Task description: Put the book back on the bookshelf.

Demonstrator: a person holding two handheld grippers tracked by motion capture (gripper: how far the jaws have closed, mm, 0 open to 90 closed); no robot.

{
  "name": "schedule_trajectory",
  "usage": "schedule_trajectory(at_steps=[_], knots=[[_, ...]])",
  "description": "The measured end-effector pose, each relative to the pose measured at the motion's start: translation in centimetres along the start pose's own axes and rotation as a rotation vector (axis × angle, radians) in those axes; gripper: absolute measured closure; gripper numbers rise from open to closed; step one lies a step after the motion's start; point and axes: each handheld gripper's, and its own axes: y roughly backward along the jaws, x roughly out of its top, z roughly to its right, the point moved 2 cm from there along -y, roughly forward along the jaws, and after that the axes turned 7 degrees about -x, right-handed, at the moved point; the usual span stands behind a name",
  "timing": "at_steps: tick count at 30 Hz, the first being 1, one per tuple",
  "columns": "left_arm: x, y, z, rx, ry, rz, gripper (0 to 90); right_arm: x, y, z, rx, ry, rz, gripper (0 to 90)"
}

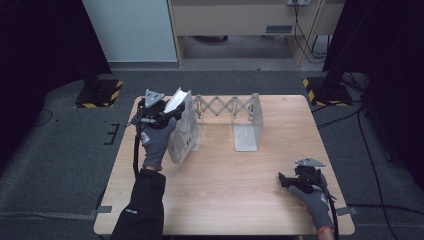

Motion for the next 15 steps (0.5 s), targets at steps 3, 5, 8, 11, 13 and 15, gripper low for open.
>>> schedule_trajectory(at_steps=[3,5,8,11,13,15], knots=[[0.2,-1.4,-0.5,0.013,0.007,-0.003,52.2,0.0,0.0,0.0,0.000,0.000,0.000,4.6],[0.4,-2.3,-0.8,0.026,0.002,-0.005,52.2,0.0,0.0,0.0,0.001,0.000,-0.001,4.6],[0.4,-3.5,-0.9,0.051,0.000,-0.016,52.2,0.0,0.0,0.0,0.000,0.000,0.000,4.6],[0.0,-4.9,-1.2,0.074,0.016,0.010,52.2,0.0,0.0,0.0,0.000,0.000,0.000,4.4],[-0.2,-5.2,-1.2,0.080,0.022,0.018,52.2,0.0,0.0,0.0,0.000,0.000,0.000,4.4],[-0.5,-5.9,-1.3,0.077,0.028,0.019,52.2,0.0,0.0,0.0,0.000,-0.001,0.000,4.4]])
